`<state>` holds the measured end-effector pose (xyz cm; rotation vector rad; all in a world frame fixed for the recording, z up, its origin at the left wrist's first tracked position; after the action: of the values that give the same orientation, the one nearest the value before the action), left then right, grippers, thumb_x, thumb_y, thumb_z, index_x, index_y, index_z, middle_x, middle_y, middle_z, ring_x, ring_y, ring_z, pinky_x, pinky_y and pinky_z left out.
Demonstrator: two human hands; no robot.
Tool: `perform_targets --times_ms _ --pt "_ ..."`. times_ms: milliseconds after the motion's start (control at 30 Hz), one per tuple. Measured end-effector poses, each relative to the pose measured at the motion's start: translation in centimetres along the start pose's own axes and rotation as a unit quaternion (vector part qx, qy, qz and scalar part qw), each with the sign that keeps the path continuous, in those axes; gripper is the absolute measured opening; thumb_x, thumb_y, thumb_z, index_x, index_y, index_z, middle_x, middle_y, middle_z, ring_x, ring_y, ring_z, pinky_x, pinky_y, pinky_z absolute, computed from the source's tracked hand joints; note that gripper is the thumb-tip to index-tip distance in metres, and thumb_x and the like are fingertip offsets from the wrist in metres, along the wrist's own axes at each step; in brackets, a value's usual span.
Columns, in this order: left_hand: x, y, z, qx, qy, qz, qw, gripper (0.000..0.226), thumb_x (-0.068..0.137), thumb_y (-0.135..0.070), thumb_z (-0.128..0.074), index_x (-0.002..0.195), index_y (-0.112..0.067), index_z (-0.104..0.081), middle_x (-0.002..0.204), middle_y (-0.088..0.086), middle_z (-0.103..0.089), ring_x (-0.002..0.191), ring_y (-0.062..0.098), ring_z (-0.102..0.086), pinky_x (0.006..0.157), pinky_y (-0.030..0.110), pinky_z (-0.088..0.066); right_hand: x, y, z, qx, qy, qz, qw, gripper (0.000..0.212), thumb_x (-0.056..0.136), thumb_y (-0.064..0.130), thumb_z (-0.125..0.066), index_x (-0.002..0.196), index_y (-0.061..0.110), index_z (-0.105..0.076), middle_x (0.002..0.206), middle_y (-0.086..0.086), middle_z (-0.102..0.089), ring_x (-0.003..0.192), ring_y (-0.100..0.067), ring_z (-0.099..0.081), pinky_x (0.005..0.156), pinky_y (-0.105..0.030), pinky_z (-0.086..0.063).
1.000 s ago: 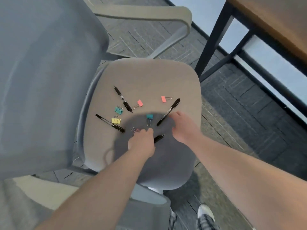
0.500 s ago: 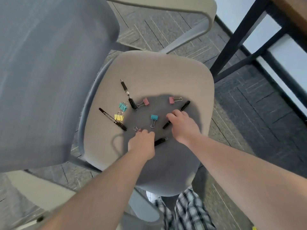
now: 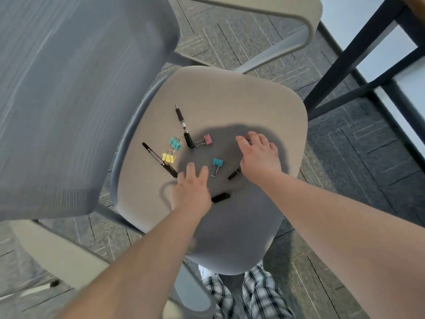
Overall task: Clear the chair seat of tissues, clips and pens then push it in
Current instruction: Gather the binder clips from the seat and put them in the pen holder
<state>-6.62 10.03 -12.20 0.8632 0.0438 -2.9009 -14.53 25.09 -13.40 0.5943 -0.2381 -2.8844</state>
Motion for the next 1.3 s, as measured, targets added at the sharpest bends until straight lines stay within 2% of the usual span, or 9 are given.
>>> perform_targets --times_ms 167,367,533,667,800,900,1033,1133,1300 --pt "0.6 0.2 -1.2 -0.038 0.052 0.026 0.998 0.052 0.09 -0.029 -0.056 0.133 -0.016 -0.03 0.13 0.013 -0.035 0.113 0.035 -0.047 0.081 0.04 -0.045 0.8 0.6 -1.0 -0.033 0.014 0.0 0.999 0.051 0.087 0.01 -0.051 0.136 0.02 -0.038 0.143 -0.011 -0.035 0.128 -0.033 -0.034 0.099 -0.044 -0.033" --pt "1.3 0.0 -1.2 -0.087 0.067 0.013 0.994 0.035 0.089 -0.017 -0.056 0.119 -0.006 -0.042 0.123 0.014 -0.042 0.111 0.036 -0.046 0.087 0.042 -0.044 1.6 1.9 -1.1 -0.005 0.022 0.021 1.0 0.031 0.085 -0.003 -0.045 0.114 0.01 -0.047 0.12 -0.014 -0.042 0.109 -0.033 -0.041 0.067 -0.037 -0.036" --pt "1.8 0.4 -0.7 -0.116 0.062 0.027 0.991 0.026 0.09 -0.014 -0.05 0.114 -0.004 -0.046 0.121 0.016 -0.042 0.112 0.037 -0.047 0.088 0.045 -0.045 1.6 3.2 -0.1 0.065 0.028 0.034 0.997 0.024 0.086 0.0 -0.043 0.109 0.006 -0.045 0.113 -0.015 -0.045 0.104 -0.035 -0.046 0.068 -0.035 -0.034" --pt "2.2 1.5 1.0 -0.145 -0.006 0.044 0.988 0.022 0.089 -0.012 -0.048 0.107 -0.001 -0.051 0.117 0.017 -0.047 0.113 0.036 -0.047 0.088 0.043 -0.043 1.2 5.2 1.0 0.111 0.025 0.045 0.992 0.019 0.088 0.004 -0.043 0.107 0.008 -0.045 0.11 -0.014 -0.046 0.09 -0.035 -0.051 0.065 -0.035 -0.033" --pt "3.0 3.8 2.8 -0.17 -0.049 0.094 0.98 0.023 0.088 -0.009 -0.042 0.108 -0.002 -0.052 0.119 0.019 -0.049 0.108 0.039 -0.052 0.085 0.042 -0.043 1.1 6.7 1.1 0.161 0.05 -0.008 0.986 0.036 0.087 0.0 -0.035 0.119 0.012 -0.046 0.114 -0.012 -0.046 0.089 -0.034 -0.051 0.067 -0.034 -0.031" --pt "3.7 5.5 3.8 -0.175 -0.062 0.122 0.975 0.027 0.087 -0.011 -0.04 0.111 -0.005 -0.05 0.118 0.018 -0.05 0.104 0.04 -0.054 0.084 0.042 -0.044 1.5 7.0 0.7 0.218 0.065 -0.071 0.971 0.027 0.084 -0.001 -0.035 0.103 0.015 -0.048 0.115 -0.014 -0.048 0.098 -0.034 -0.055 0.072 -0.033 -0.033" --pt "4.5 6.8 4.1 -0.182 -0.1 0.113 0.972 0.028 0.086 -0.009 -0.044 0.114 -0.006 -0.046 0.116 0.02 -0.049 0.095 0.043 -0.056 0.071 0.04 -0.04 1.8 6.6 0.2 0.249 0.053 -0.107 0.961 0.014 0.084 0.0 -0.035 0.089 0.012 -0.039 0.104 -0.012 -0.049 0.082 -0.03 -0.045 0.07 -0.034 -0.033" --pt "4.4 7.1 4.2 -0.172 -0.127 0.102 0.972 0.035 0.092 -0.021 -0.048 0.122 -0.006 -0.04 0.119 0.023 -0.043 0.087 0.045 -0.058 0.064 0.039 -0.038 1.8 6.3 0.1 0.243 0.041 -0.108 0.963 0.015 0.081 -0.004 -0.036 0.087 0.01 -0.036 0.093 -0.009 -0.045 0.078 -0.03 -0.043 0.066 -0.034 -0.032" --pt "4.7 7.0 3.4 -0.118 -0.086 0.097 0.985 0.053 0.092 -0.037 -0.052 0.132 -0.01 -0.032 0.127 0.022 -0.039 0.097 0.042 -0.06 0.073 0.041 -0.046 1.7 6.7 -0.2 0.229 0.039 -0.095 0.968 0.017 0.079 -0.001 -0.039 0.088 0.013 -0.035 0.093 -0.006 -0.044 0.077 -0.031 -0.045 0.065 -0.033 -0.033"
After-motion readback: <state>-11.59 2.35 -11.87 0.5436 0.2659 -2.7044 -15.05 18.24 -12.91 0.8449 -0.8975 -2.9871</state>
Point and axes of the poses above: each hand's wrist, its own x-axis towards the middle knuckle, its own z-axis out of the back of the hand, y = z × x, the point moved 5 cm from there along x, towards the middle knuckle
